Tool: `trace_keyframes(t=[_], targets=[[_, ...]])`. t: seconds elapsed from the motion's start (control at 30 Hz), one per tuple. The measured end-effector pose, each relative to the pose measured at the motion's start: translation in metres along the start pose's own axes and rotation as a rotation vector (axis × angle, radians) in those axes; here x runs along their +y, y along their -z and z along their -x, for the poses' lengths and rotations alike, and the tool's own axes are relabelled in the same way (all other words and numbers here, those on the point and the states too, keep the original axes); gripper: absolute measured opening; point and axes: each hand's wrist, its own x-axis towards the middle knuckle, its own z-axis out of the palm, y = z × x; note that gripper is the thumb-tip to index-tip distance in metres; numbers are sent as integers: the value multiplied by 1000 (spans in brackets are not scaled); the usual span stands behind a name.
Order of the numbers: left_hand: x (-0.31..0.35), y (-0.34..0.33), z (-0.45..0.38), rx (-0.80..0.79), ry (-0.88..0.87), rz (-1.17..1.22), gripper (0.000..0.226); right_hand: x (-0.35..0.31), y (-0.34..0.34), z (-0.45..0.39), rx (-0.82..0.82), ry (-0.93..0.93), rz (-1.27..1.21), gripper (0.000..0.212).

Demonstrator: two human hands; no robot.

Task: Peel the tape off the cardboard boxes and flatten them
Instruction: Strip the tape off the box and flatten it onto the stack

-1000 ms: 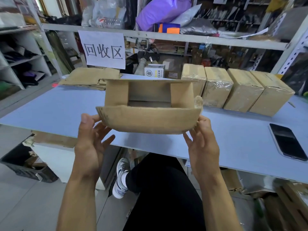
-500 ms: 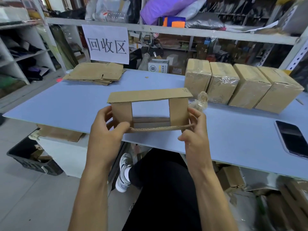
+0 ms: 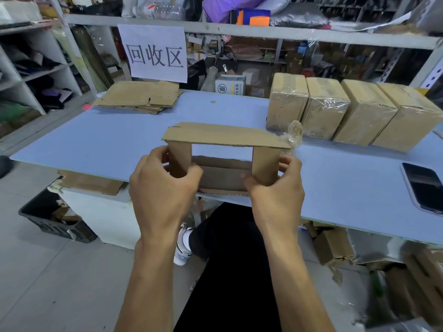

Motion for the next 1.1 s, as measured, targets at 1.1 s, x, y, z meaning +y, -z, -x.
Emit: trace_keyframes(t=[1.1], targets=[[-92, -24, -41, -131, 303, 27, 58, 44, -23, -18, -468, 183, 234, 24]])
